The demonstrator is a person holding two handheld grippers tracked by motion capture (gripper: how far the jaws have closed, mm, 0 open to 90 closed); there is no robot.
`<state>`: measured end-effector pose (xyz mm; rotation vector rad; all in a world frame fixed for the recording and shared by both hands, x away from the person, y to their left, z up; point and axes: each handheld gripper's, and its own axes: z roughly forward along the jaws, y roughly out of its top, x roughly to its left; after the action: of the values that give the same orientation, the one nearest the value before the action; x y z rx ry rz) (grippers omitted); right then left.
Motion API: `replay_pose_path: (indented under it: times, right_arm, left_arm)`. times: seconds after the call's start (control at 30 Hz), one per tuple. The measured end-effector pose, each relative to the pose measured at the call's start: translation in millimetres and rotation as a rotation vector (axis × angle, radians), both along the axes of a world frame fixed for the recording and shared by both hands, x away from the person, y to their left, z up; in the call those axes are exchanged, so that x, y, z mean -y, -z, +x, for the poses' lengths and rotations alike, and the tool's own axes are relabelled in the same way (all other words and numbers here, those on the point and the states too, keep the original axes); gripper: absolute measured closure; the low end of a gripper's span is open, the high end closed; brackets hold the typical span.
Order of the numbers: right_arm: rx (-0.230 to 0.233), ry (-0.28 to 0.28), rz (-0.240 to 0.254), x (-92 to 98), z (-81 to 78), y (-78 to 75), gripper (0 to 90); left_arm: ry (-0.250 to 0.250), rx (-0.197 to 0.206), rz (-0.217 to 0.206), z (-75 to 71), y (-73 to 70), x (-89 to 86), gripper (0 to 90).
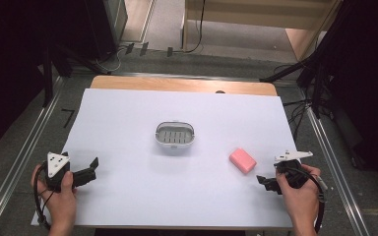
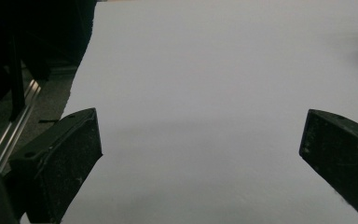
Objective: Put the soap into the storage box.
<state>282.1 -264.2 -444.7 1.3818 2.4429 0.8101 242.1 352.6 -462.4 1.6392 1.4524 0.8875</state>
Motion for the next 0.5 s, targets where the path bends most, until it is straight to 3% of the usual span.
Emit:
replay_pose_path:
  times: [0.3,0.43,0.5]
  right_arm:
    - [-0.083,-0.06,-0.16,-21.5,20.6,-18.7,22.7]
    - [-0.114,-0.082,-0.202,-29.3,26.6,-21.6,23.5]
    - [-0.152,-0.096,-0.208,-36.6,32.7,-22.9,22.7]
  left_arm:
    - [0.004,0.007,0.004,-0.7,0.0,0.1,0.0]
    - [0.004,0.008,0.003,-0.7,0.1,0.1,0.0]
    - [0.005,0.008,0.003,-0.6,0.1,0.1,0.0]
